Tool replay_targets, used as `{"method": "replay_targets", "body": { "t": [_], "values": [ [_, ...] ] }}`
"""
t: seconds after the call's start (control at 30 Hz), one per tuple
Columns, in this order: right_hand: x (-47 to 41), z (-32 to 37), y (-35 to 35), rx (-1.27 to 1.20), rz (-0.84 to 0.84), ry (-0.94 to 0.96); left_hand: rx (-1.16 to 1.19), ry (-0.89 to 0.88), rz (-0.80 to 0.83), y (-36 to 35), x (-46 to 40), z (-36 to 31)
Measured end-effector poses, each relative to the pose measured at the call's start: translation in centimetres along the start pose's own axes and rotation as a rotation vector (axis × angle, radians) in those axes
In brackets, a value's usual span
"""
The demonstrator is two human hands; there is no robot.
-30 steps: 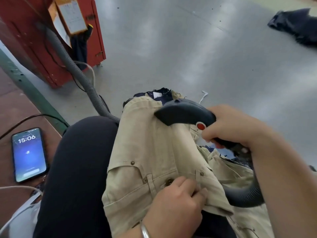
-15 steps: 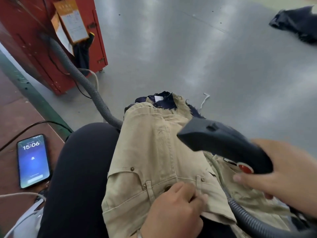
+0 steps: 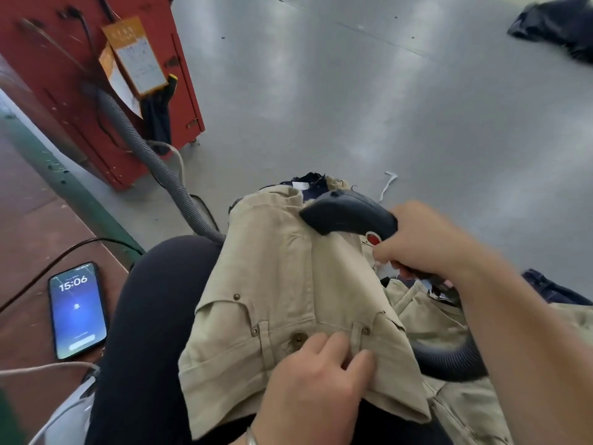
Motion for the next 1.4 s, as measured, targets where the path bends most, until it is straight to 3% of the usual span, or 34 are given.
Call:
{"method": "replay_targets", "body": {
  "t": [0.17,0.23,0.3,0.4,0.57,0.8,0.97,1.13,1.27,1.4],
  "values": [
    [-0.3,-2.6,2.1,-0.071,-0.111,-0.074,-0.122,0.093,0.064,0.3,1.2,2.2],
    [0.4,-4.9,3.7,-0.078,-0.198,-0.138,-0.11,0.099,0.238,-0.3,2.6,2.5],
    [1.7,-7.1,5.4,-0.095,-0.26,-0.18,-0.314,0.052,0.442,-0.5,4.2,1.9],
    [5.3,-9.1,6.4,-0.112,-0.265,-0.182,-0.383,-0.003,0.537,0.5,4.5,1.7],
    [11.6,-9.5,4.2,0.042,-0.146,-0.053,-0.05,0.02,0.229,3.0,0.6,-0.5],
    [12.4,-8.8,-1.4,0.208,0.092,-0.103,-0.072,-0.019,0.409,-2.7,0.4,-1.5],
    [8.5,-6.2,-1.2,0.292,0.003,-0.043,-0.109,-0.085,0.403,-3.1,0.2,-1.2],
    [1.5,-1.9,-0.2,0.146,-0.108,0.048,-0.116,-0.092,0.393,-3.2,0.2,-1.5],
    [-1.9,-1.7,2.3,0.007,-0.17,0.018,-0.023,0.005,0.4,-3.0,0.7,-1.2],
    [1.6,-4.7,5.7,-0.068,-0.209,0.074,-0.03,0.163,0.319,-2.0,-0.2,1.4]
  ]
}}
Point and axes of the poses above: each hand's wrist, its own x-axis away from the middle knuckle, its own y-axis out of the back of the hand, z = x × y, the point moved 7 cm from there along -x, towards the middle knuckle, and after that the axes turned 2 degrees about y, right-handed, at the moved point
